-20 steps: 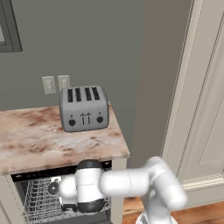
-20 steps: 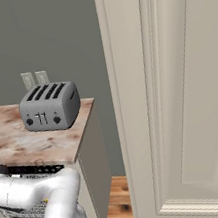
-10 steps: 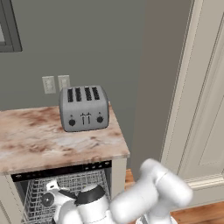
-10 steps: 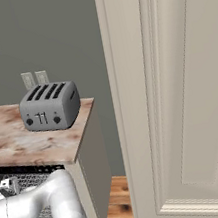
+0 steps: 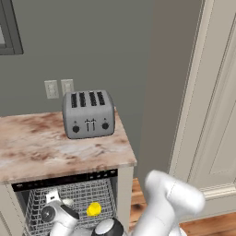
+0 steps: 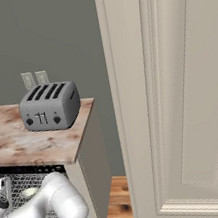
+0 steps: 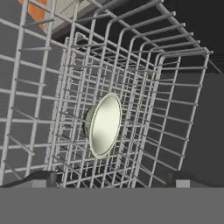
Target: Pick up the cup and bowl from the counter, place them in the dishwasher, and close the dishwasher door.
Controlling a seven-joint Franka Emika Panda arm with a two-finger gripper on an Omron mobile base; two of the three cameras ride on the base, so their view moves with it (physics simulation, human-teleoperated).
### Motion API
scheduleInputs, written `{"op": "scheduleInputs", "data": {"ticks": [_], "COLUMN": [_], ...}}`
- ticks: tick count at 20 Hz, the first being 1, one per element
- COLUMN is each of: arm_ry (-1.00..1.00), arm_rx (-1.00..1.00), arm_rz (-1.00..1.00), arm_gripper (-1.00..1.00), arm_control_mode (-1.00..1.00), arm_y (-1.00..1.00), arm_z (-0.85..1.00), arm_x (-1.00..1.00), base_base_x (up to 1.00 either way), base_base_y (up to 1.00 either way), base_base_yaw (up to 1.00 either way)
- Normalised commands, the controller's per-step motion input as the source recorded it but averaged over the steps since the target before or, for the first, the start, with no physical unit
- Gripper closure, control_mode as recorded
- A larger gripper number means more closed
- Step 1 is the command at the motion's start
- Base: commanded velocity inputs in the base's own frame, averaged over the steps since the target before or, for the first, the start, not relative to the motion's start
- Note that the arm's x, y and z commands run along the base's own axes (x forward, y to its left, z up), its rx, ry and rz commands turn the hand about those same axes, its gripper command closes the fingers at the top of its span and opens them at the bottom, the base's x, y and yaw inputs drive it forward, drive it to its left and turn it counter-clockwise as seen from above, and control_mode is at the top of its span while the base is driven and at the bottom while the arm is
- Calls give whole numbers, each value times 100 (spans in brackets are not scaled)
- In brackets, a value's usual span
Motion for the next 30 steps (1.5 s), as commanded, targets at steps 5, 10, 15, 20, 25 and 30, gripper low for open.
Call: {"op": "scheduleInputs", "data": {"ticks": [5,10,15,20,25,30], "arm_ry": [0,0,0,0,0,0], "arm_rx": [23,16,16,12,4,0], "arm_rz": [-3,-2,0,0,0,0], "arm_gripper": [-100,-100,-100,-100,-100,-100], "arm_control_mode": [-100,-100,-100,-100,-100,-100], "arm_y": [0,0,0,16,54,45], "arm_z": [36,52,34,20,0,0], "arm_x": [-5,-3,-9,-47,-71,-86], "base_base_x": [0,0,0,0,0,0], "base_base_y": [0,0,0,0,0,0], "base_base_yaw": [0,0,0,0,0,0]}}
